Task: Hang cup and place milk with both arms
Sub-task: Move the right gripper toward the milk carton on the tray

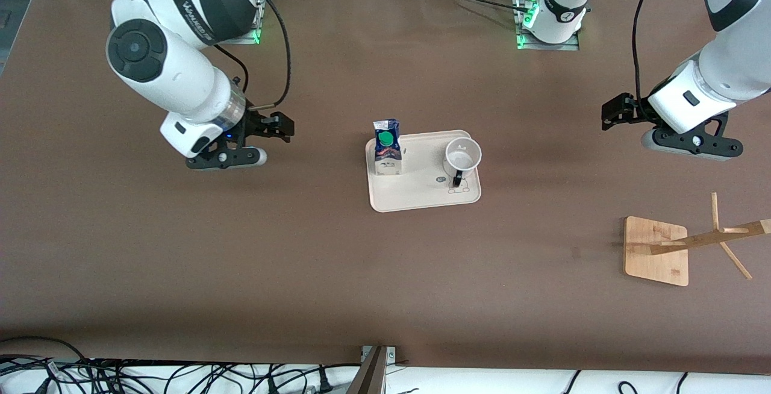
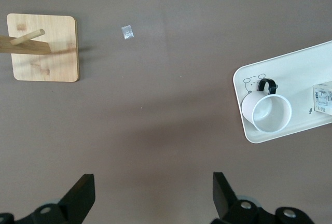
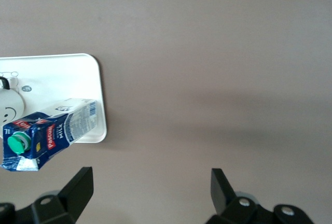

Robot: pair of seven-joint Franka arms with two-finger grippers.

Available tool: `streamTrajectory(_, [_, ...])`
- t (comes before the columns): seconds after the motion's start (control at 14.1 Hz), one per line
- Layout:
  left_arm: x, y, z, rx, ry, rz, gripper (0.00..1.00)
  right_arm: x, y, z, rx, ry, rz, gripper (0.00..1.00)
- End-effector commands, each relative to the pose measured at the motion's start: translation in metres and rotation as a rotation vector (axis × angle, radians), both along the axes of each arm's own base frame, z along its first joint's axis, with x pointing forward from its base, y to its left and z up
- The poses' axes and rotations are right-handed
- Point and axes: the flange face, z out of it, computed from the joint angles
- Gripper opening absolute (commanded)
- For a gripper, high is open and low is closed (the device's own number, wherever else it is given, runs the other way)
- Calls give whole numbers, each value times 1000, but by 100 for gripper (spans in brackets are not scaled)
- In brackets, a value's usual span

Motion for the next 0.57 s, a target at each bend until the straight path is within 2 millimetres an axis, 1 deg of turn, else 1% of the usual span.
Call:
streamTrajectory(0.0, [4,-2,5,24,4,-6,100,-3,47,-11,4,5,-4,100])
streamTrajectory(0.14, [4,-2,5,24,4,-4,100,-7,77,-23,-19,4,-34,100])
streamTrajectory(0.36, [4,-2,5,24,4,-4,100,-11,111,-36,-10,-25,-80,100])
streamTrajectory(0.5, [4,-2,5,24,4,-3,100,-15,128,-41,-11,-26,-115,100])
